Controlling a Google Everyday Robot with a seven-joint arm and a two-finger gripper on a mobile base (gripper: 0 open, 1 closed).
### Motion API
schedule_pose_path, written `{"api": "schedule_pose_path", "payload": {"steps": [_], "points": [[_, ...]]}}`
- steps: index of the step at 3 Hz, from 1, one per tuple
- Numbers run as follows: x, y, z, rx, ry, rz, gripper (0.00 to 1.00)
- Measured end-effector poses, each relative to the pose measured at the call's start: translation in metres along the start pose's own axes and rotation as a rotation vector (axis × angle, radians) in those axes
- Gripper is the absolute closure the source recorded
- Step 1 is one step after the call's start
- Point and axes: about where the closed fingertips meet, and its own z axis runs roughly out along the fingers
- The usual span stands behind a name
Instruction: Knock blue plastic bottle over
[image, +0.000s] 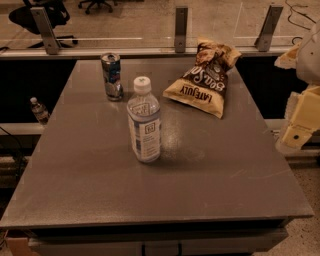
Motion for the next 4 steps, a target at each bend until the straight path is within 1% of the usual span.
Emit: {"api": "schedule_pose_path", "payload": {"steps": [1, 2, 3, 4], "points": [[0.0, 0.0, 0.0, 0.0, 0.0, 0.0, 0.0], [-0.019, 0.004, 0.01, -0.031, -0.094, -0.025, 0.0], [-0.054, 0.006, 0.04, -0.097, -0.298, -0.084, 0.0], [-0.093, 0.008, 0.062, -0.178, -0.524, -0.128, 0.0]]}}
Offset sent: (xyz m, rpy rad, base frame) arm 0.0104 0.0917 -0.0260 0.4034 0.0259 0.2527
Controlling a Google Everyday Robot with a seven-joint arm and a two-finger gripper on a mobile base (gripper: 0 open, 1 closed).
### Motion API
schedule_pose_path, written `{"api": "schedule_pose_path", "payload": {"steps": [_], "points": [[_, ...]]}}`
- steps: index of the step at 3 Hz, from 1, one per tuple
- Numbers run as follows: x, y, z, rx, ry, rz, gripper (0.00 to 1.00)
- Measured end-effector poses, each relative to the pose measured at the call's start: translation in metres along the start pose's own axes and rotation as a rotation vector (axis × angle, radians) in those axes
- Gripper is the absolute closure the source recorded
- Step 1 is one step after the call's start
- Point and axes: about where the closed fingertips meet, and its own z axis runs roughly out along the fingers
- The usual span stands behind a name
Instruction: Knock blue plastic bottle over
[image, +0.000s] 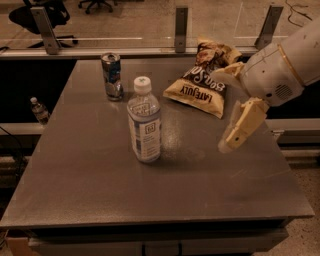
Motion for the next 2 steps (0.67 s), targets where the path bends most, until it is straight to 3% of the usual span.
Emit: {"api": "schedule_pose_path", "payload": {"steps": [1, 2], "points": [[-0.023, -0.005, 0.032, -0.081, -0.228, 0.002, 0.0], [-0.034, -0.007, 0.051, -0.148, -0.404, 0.014, 0.0]]}}
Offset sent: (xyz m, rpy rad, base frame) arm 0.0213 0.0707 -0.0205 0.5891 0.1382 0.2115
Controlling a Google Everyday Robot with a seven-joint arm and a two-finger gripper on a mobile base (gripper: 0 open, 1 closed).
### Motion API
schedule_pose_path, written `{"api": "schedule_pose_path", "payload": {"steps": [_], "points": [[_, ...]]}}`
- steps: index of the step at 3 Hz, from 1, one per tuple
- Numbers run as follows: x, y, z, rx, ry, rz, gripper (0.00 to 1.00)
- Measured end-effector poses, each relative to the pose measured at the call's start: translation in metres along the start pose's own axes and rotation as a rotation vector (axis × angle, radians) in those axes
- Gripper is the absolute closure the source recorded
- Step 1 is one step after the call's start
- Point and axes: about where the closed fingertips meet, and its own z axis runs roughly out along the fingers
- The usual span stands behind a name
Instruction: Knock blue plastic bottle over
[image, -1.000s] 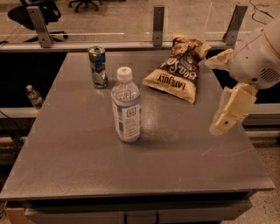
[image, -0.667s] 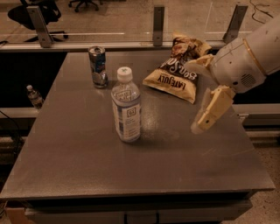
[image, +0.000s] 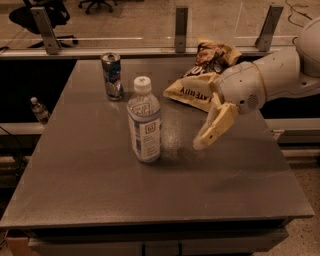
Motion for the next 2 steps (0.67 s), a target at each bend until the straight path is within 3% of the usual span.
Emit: {"api": "schedule_pose_path", "payload": {"steps": [1, 2], "points": [[0.0, 0.0, 0.015, -0.047, -0.112, 0.004, 0.0], [-0.005, 0.008, 0.03, -0.094, -0.169, -0.008, 0.0]]}}
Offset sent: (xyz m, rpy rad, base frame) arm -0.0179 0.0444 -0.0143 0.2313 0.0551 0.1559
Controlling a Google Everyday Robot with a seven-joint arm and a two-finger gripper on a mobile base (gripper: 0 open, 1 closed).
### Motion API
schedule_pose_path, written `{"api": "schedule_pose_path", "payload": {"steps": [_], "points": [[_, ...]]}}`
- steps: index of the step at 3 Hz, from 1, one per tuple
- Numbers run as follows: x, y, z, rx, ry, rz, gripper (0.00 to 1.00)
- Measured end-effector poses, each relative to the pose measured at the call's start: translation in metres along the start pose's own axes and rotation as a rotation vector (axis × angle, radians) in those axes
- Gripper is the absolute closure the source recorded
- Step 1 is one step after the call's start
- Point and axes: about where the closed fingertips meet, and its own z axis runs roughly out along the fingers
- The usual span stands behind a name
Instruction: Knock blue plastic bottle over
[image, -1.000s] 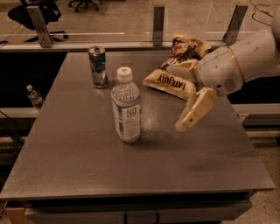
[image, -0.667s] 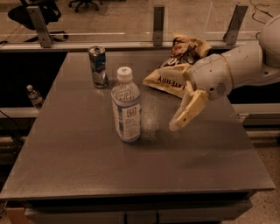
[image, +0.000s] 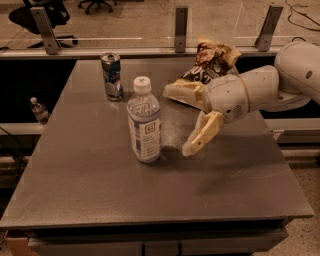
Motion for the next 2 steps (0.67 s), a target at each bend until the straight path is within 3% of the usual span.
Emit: {"api": "schedule_pose_path", "payload": {"steps": [2], "points": [[-0.014, 0.018, 0.031, -0.033, -0.003, -0.02, 0.0]]}}
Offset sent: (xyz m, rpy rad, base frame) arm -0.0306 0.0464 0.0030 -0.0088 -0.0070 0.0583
